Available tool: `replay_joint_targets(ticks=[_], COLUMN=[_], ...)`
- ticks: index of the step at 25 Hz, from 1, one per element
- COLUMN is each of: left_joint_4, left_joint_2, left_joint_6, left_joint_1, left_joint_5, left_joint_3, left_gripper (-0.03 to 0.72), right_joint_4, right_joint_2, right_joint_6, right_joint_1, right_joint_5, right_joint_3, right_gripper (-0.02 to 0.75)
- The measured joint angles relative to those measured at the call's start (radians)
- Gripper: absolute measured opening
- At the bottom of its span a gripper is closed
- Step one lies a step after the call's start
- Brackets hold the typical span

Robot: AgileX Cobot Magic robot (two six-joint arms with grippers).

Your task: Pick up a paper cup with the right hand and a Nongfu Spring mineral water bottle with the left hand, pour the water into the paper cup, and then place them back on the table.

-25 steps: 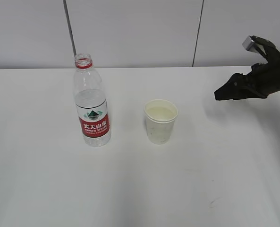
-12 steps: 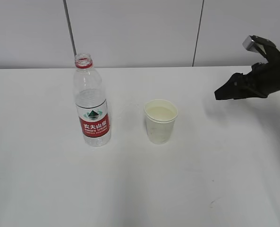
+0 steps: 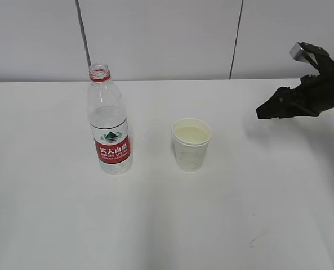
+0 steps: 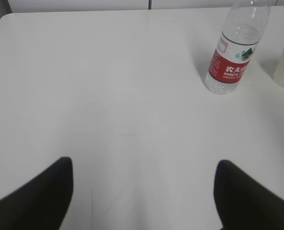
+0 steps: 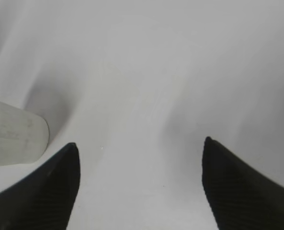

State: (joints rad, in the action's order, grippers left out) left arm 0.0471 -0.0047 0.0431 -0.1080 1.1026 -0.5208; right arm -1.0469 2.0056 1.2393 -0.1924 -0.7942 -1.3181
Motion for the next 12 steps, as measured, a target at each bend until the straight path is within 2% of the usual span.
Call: replay_joint_targets(ticks=[12], left_joint_4=[0.000], left_joint_2=[0.000], left_joint_6=[0.000], left_joint_1=[0.000], left_joint_5=[0.000], left_joint_3=[0.000], left_gripper=[0.551], right_joint_4=[0.000], right_joint_2=[0.000], right_joint_6=[0.000], right_joint_1=[0.000], right_joint_5=[0.000], right_joint_3=[0.000], right_gripper=[0.587])
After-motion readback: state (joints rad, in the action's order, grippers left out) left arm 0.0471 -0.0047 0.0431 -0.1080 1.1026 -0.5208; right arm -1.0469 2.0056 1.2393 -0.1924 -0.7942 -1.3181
